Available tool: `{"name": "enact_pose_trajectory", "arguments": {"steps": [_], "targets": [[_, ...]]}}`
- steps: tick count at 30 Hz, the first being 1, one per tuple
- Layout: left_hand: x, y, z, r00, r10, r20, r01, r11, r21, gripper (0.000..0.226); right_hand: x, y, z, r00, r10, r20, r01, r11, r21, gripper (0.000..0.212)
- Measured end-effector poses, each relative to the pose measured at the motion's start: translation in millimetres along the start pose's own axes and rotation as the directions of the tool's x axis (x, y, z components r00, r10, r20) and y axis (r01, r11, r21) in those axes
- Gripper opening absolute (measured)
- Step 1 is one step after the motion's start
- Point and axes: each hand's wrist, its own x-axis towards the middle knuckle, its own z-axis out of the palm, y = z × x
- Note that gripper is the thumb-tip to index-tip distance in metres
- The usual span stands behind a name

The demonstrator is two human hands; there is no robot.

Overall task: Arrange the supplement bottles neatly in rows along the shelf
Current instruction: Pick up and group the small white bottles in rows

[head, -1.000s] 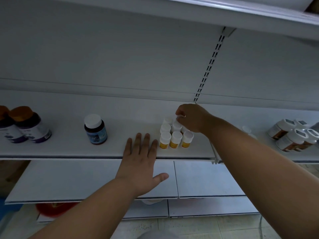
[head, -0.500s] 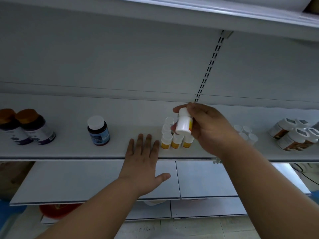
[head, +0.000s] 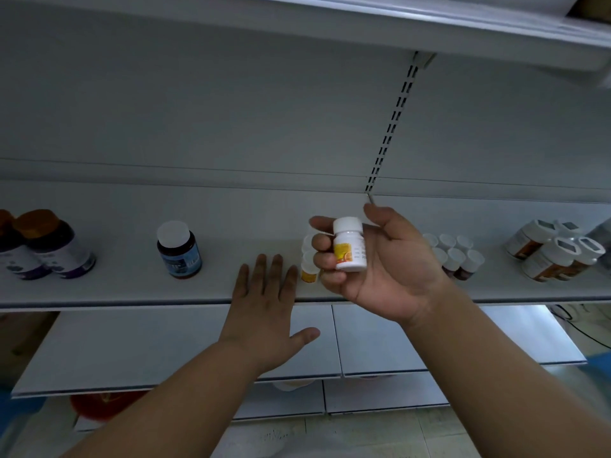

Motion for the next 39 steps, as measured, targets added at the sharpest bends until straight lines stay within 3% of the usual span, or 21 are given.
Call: {"name": "enact_pose_trajectory", "arguments": {"steps": [4, 8, 11, 15, 19, 22, 25, 30, 32, 34, 37, 39], "targets": [[-0.4, 0.0, -3.0, 1.0, -0.008, -0.011, 0.008, 1.0, 0.009, 0.107, -4.6, 3.4, -3.2, 1.0, -0.016, 0.017, 0.017, 0.998, -0.055, 0.03], [-1.2, 0.7, -1.6, 1.0, -0.01, -0.016, 0.01, 1.0, 0.009, 0.107, -4.9, 4.9, -3.1, 1.0, -0.025, 0.009, 0.025, 1.0, -0.006, 0.035], [-0.8, 0.1, 0.4, 1.0, -0.01, -0.011, 0.01, 1.0, 0.002, 0.108, -6.0, 5.0, -4.2, 0.999, -0.008, -0.036, 0.005, 0.998, -0.065, 0.048], [-1.0, 0.9, -2.7, 1.0, -0.013, -0.005, 0.013, 1.0, 0.025, 0.105, -8.1, 7.3, -1.1, 0.997, -0.062, -0.045, 0.055, 0.989, -0.134, 0.029], [-1.6, 1.3, -4.1, 1.0, -0.021, 0.021, 0.02, 0.999, 0.029, 0.105, -9.7, 7.3, 1.0, 0.994, -0.048, -0.098, 0.037, 0.993, -0.108, 0.035], [-1.8, 0.7, -2.7, 1.0, -0.019, 0.019, 0.018, 0.999, 0.027, 0.105, -10.8, 8.5, 0.5, 0.977, -0.131, -0.17, 0.09, 0.97, -0.228, 0.039], [-1.1, 0.2, -2.9, 1.0, -0.019, 0.01, 0.019, 0.999, 0.026, 0.105, -14.8, 7.7, 1.3, 0.954, -0.244, -0.177, 0.156, 0.903, -0.401, 0.028], [-1.2, 1.4, -3.8, 1.0, -0.028, 0.012, 0.028, 0.999, 0.038, 0.106, -19.1, 7.9, 2.9, 0.929, -0.327, -0.175, 0.201, 0.84, -0.504, 0.021], [-1.6, 2.0, -5.3, 1.0, -0.03, 0.002, 0.03, 0.999, 0.038, 0.106, -20.8, 10.8, 3.1, 0.89, -0.42, -0.179, 0.177, 0.678, -0.713, 0.022], [-2.1, 2.0, -6.0, 0.999, -0.036, 0.027, 0.035, 0.998, 0.05, 0.105, -24.2, 15.4, 3.0, 0.814, -0.575, -0.078, 0.18, 0.378, -0.908, 0.024], [-2.0, 3.0, -8.9, 0.999, -0.043, 0.02, 0.042, 0.998, 0.047, 0.106, -29.7, 23.0, 1.5, 0.675, -0.686, 0.27, 0.346, -0.029, -0.938, 0.03], [-2.4, 3.4, -9.7, 0.999, -0.046, 0.025, 0.045, 0.998, 0.041, 0.105, -30.8, 26.7, -3.8, 0.618, -0.667, 0.416, 0.388, -0.202, -0.899, 0.03]]}}
